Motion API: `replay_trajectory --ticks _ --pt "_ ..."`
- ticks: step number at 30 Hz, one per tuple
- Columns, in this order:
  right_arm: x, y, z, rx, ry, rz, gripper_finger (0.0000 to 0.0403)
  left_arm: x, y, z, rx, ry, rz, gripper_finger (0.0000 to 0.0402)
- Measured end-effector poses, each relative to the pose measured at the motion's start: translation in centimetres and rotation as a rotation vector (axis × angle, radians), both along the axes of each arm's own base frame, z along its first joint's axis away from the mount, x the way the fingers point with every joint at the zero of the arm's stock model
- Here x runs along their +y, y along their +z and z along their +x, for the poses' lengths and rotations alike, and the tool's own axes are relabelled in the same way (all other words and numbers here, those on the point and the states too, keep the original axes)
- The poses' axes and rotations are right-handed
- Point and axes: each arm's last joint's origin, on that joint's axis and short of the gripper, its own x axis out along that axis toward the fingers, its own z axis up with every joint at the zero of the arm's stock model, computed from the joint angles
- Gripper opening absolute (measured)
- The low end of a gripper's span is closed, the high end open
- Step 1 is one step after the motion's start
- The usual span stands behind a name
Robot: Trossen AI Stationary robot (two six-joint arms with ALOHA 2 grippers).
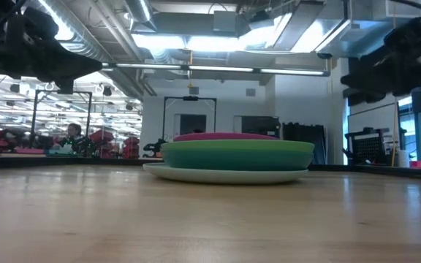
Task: Stack plastic plates
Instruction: Return to Home Position
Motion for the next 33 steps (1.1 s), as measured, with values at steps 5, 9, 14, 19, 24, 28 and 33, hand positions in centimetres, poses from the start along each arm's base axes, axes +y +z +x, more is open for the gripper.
replay_trajectory --ticks 5,9,14,19,24,28,33 --pt "0.08 0.73 -0.59 -0.082 0.025 -0.016 0.0001 -0.05 -0.03 0.01 -0.001 -0.019 -0.018 0.0005" --pt "0.12 0.76 -0.63 -0.085 0.039 -0.015 0.0001 -0.04 -0.03 0.01 -0.003 -0.014 -0.023 0.0005" --pt "0.15 0.69 -0.59 -0.078 0.049 0.001 0.0001 -0.11 -0.05 0.03 -0.007 -0.041 -0.055 0.0005" --pt "0.15 0.68 -0.58 -0.079 0.048 0.034 0.0001 -0.10 -0.07 0.03 -0.007 -0.039 -0.065 0.0005" --pt "0.15 0.66 -0.56 -0.078 0.047 0.056 0.0001 -0.11 -0.07 0.03 -0.002 -0.041 -0.040 0.0005" --pt "0.15 0.66 -0.56 -0.078 0.047 0.058 0.0001 -0.07 -0.06 0.02 -0.001 -0.027 -0.029 0.0005" --pt "0.15 0.65 -0.56 -0.077 0.047 0.058 0.0001 -0.05 -0.04 0.02 -0.005 -0.019 -0.043 0.0005"
